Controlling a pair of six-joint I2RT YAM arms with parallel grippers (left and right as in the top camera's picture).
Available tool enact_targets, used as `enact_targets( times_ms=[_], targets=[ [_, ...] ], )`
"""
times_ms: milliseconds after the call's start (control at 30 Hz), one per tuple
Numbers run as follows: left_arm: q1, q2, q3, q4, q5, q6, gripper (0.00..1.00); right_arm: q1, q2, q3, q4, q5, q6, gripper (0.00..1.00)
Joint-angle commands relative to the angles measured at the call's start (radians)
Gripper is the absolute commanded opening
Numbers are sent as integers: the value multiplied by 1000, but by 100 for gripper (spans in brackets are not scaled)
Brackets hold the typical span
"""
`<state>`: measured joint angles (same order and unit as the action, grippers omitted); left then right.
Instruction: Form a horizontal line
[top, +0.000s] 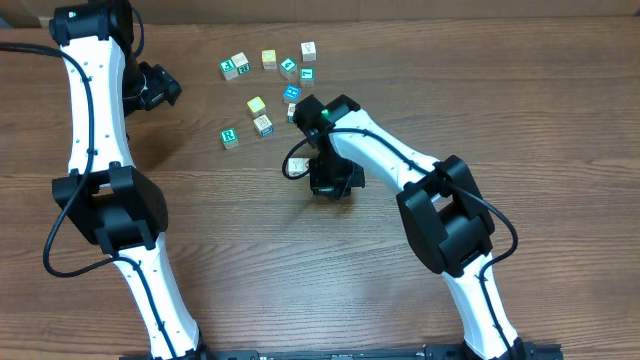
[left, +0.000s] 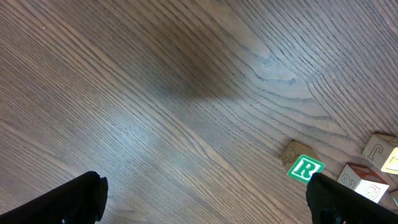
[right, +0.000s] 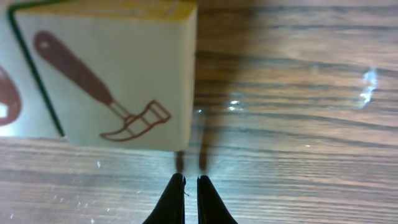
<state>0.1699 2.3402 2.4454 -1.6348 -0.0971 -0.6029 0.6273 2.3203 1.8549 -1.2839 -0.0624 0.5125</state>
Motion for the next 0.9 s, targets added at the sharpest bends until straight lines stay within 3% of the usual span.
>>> enact_targets(
  times_ms=[0,567,867],
  targets=[
    [-7,-6,-3,-2,-2,-3,100,0,6,-4,39,48,42,4],
    [-7,-6,-3,-2,-2,-3,100,0,6,-4,118,50,42,4],
    [-7,-6,-2,-2,-2,-3,100,-6,6,-4,12,108,38,4]
  ],
)
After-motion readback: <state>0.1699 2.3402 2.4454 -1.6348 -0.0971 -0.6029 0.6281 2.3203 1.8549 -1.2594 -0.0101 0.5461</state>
